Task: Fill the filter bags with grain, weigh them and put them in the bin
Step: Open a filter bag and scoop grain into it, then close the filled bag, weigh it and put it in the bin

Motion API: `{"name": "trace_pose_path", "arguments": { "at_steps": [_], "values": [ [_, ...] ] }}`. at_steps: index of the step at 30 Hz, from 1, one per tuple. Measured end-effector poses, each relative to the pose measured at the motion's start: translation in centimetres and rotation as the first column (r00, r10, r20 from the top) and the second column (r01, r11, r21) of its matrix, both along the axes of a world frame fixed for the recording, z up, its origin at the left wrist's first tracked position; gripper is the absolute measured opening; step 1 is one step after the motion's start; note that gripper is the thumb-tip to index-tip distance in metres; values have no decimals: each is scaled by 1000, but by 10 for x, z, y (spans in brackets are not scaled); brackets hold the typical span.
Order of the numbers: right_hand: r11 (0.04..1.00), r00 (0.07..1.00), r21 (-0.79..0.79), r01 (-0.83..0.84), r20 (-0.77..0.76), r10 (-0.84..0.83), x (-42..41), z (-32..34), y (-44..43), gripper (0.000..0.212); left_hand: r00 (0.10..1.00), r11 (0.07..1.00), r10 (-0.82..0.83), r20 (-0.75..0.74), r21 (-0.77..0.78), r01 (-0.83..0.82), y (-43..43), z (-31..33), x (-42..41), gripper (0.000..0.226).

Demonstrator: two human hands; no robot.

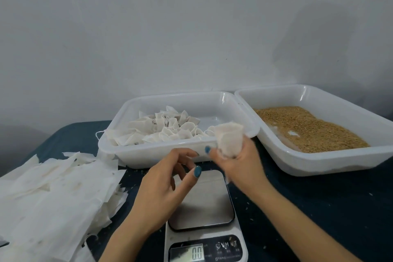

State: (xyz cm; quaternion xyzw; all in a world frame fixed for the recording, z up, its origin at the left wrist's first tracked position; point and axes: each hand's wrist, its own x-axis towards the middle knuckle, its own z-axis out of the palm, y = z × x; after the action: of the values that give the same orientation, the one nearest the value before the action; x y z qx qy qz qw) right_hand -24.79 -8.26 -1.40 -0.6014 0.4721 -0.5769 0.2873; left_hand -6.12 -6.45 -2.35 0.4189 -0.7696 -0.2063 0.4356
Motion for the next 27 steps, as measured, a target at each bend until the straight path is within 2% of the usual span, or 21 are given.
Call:
{"name": "trace_pose_path", "arguments": {
  "at_steps": [3, 6, 8, 12, 13, 17, 19, 23, 25, 27],
  "values": [
    [999, 962, 31, -34, -268, 41, 10, -11, 5, 48, 999, 1000, -15, -45, 16, 16, 3, 2, 1, 39],
    [1000, 856, -17, -25, -517, 13, 13, -19, 7, 45, 1000, 999, 25, 19, 19, -25, 5, 3, 2, 42],
    [999, 793, -24, -45, -609, 21, 16, -24, 9, 43, 991, 997, 74, 110, -3, -75, 6, 0, 1, 39],
    [996, 792, 13, -87, -605, 77, 19, -30, 10, 40, 980, 994, 107, 166, -5, -108, 4, -8, -2, 16],
    [994, 794, 16, -105, -601, 94, 18, -30, 10, 40, 984, 996, 87, 156, 5, -89, 4, -9, -2, 17],
    [986, 778, -15, -167, -617, 122, 7, -28, 14, 50, 997, 991, -65, -34, 118, 69, 1, -13, 5, 29],
    [985, 793, -49, -165, -600, 103, 2, -27, 15, 49, 993, 982, -76, -92, 166, 91, -2, -15, 10, 30],
    [993, 832, -47, -104, -551, 61, 1, -31, 12, 42, 997, 983, 11, 74, 182, -24, -8, -20, 20, 21],
    [997, 833, -50, -55, -553, 18, -1, -36, 8, 41, 977, 988, 82, 197, 115, -106, -8, -20, 24, 24],
    [999, 847, -38, -12, -532, -10, -3, -40, 4, 42, 955, 986, 153, 254, 28, -165, -8, -19, 26, 26]
  ]
}}
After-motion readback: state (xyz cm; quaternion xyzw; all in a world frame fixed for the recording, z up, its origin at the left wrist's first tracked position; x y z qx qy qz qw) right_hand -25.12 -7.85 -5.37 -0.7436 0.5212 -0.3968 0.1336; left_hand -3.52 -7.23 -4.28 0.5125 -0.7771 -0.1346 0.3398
